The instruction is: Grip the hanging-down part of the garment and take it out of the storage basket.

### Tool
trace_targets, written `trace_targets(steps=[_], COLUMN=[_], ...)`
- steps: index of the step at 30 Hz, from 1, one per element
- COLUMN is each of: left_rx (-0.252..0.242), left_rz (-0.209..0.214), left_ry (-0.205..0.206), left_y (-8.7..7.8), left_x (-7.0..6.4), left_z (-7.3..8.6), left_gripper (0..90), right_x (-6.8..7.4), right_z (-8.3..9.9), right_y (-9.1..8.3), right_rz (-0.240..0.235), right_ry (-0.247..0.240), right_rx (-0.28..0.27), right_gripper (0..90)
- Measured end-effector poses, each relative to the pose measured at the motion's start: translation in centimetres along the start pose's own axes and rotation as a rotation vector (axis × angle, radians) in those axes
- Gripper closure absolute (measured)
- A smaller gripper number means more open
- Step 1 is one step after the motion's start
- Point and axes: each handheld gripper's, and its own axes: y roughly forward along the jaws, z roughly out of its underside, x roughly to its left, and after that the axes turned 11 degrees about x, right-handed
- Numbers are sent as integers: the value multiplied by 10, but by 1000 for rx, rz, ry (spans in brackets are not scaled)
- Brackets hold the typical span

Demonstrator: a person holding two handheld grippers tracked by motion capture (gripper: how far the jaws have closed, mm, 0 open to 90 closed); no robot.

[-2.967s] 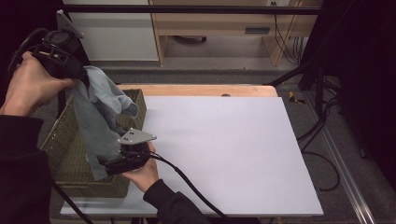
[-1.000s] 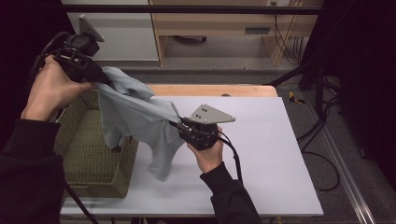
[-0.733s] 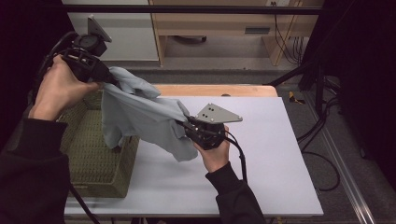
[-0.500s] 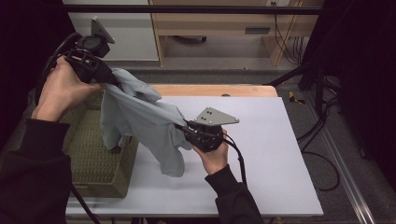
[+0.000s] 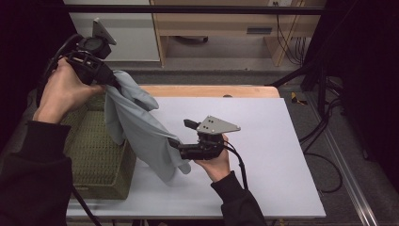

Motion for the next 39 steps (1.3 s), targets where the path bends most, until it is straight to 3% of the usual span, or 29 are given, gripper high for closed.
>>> trace_targets(steps=[4,5,9,11,17,20,31,34,39], left_rx=[1,2,3,5,1,-1,-14,-16,-21], left_rz=[-1,-3,1,-3,-1,5,16,19,21], left_ry=[0,-2,-2,-2,4,13,9,8,9], left_y=[1,1,3,4,3,3,3,3,4], left_x=[0,0,0,-1,-1,0,6,6,7], left_z=[0,0,-1,-1,1,3,7,8,9], left_gripper=[815,815,815,815,815,815,815,814,814], right_x=[0,-2,-6,-11,-23,-27,-41,-44,-45], right_z=[1,2,6,12,30,42,72,80,89], right_y=[-8,-14,-25,-35,-48,-57,-93,-104,-114], right_rz=[14,-1,1,57,130,165,251,274,318], right_ry=[4,22,43,51,105,107,145,181,175], right_rx=[-16,-34,-67,-75,-64,-53,-78,-76,-80], right_gripper=[114,96,70,58,29,20,2,1,1])
